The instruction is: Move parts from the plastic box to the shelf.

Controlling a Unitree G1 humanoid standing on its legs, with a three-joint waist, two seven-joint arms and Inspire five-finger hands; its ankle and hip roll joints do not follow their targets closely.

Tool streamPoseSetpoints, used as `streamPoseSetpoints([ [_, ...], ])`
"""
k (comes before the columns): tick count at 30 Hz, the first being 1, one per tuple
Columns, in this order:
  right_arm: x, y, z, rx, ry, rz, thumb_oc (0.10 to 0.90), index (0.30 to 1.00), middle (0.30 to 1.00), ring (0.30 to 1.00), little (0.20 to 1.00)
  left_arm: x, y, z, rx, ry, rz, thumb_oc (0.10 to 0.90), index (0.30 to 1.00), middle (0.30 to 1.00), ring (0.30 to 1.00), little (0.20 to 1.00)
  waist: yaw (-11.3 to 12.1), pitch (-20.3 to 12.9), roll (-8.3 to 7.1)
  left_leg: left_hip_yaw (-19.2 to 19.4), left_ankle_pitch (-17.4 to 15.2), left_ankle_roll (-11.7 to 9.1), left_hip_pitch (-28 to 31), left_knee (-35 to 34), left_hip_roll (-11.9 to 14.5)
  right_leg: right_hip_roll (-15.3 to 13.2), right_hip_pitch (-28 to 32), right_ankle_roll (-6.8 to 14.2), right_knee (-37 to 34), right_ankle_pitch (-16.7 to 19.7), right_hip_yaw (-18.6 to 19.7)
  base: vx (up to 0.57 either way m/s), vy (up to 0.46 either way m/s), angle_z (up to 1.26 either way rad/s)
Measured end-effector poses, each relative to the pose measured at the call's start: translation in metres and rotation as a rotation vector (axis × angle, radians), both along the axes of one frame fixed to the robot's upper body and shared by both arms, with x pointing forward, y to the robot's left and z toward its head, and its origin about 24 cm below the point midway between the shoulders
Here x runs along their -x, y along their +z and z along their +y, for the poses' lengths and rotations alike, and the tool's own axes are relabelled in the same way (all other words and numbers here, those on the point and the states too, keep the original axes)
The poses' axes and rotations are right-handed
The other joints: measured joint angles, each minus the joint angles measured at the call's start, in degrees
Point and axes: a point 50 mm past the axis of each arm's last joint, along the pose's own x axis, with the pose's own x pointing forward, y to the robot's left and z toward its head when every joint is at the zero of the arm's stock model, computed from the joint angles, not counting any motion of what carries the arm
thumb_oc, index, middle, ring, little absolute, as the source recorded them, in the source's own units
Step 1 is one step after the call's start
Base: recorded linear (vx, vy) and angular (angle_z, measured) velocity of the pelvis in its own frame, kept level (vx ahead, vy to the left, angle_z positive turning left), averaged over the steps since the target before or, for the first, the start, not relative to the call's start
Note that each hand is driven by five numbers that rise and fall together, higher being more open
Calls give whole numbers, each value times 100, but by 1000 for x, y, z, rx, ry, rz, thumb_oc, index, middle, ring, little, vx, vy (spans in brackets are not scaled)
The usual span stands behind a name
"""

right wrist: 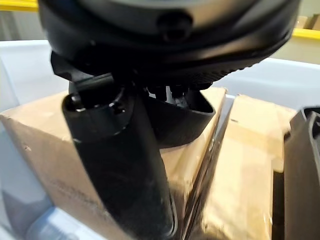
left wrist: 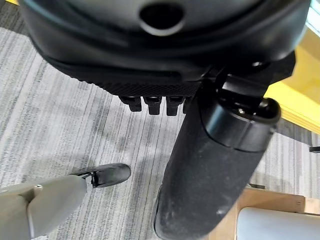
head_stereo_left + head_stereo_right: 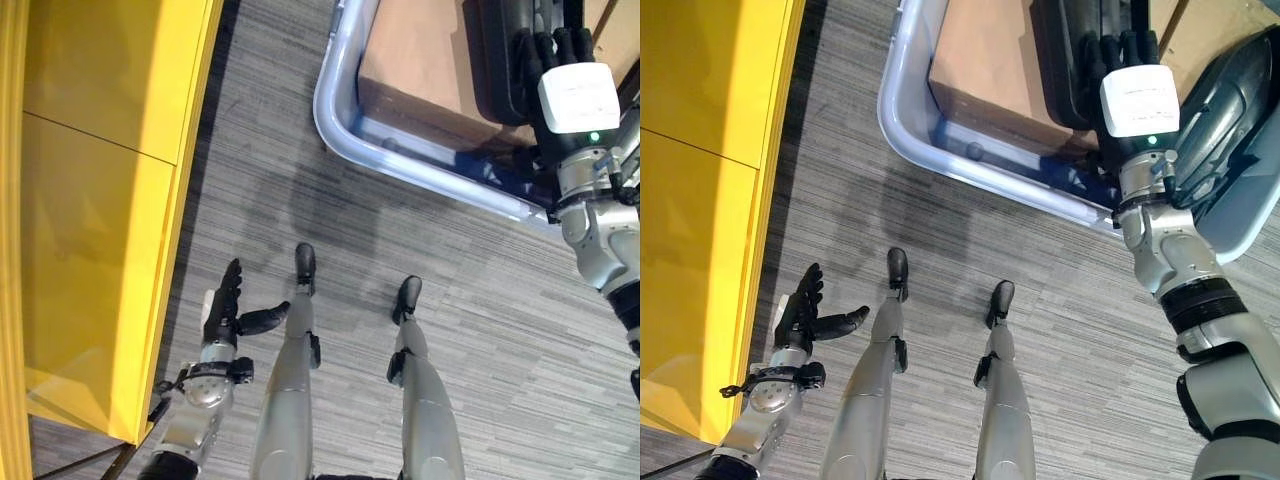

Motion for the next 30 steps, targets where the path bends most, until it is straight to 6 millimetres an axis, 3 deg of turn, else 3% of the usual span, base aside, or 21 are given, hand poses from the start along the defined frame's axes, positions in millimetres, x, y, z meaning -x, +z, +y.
streamPoseSetpoints([
  [6, 1, -1, 6, -15, 31, -24, 400, 300, 300, 300, 300, 0, 0, -1, 1, -2, -1, 900, 1000, 1000, 1000, 1000, -20, -11, 20, -2, 24, 9, 73, 14, 12, -4, -4, -2, 172, -55, 17, 0, 0, 0],
  [10, 2, -9, 9, -123, 47, -47, 400, 300, 300, 300, 300, -1, -1, -4, 4, -12, 1, 900, 1000, 1000, 1000, 1000, 0, -11, 21, -1, 27, 11, 130, 16, 4, -30, -19, -3, 332, -121, 20, 0, 0, 0],
  [16, 7, -43, 22, -199, 108, 10, 400, 300, 300, 300, 300, 0, -2, -5, 3, -4, 6, 900, 1000, 1000, 1000, 1000, 8, -12, 21, 25, 44, 32, 263, 15, -18, -60, 47, 0, 451, -172, 49, 0, 0, 0],
  [24, 15, -88, 17, -332, 77, 115, 400, 300, 300, 300, 300, 0, -5, -10, 21, -10, 12, 900, 1000, 1000, 1000, 1000, 50, -15, 26, 30, -27, 21, 902, 3, -25, -59, 770, 13, 279, -196, 8, -4, 2, 1],
  [30, 25, -108, 12, -360, 67, 160, 400, 300, 300, 300, 300, 3, -15, -9, 19, 4, 68, 900, 1000, 1000, 1000, 1000, 30, -14, 26, 38, -75, 11, 1365, 2, -30, -56, 1306, 10, 138, -173, -17, 1, 1, 1],
])
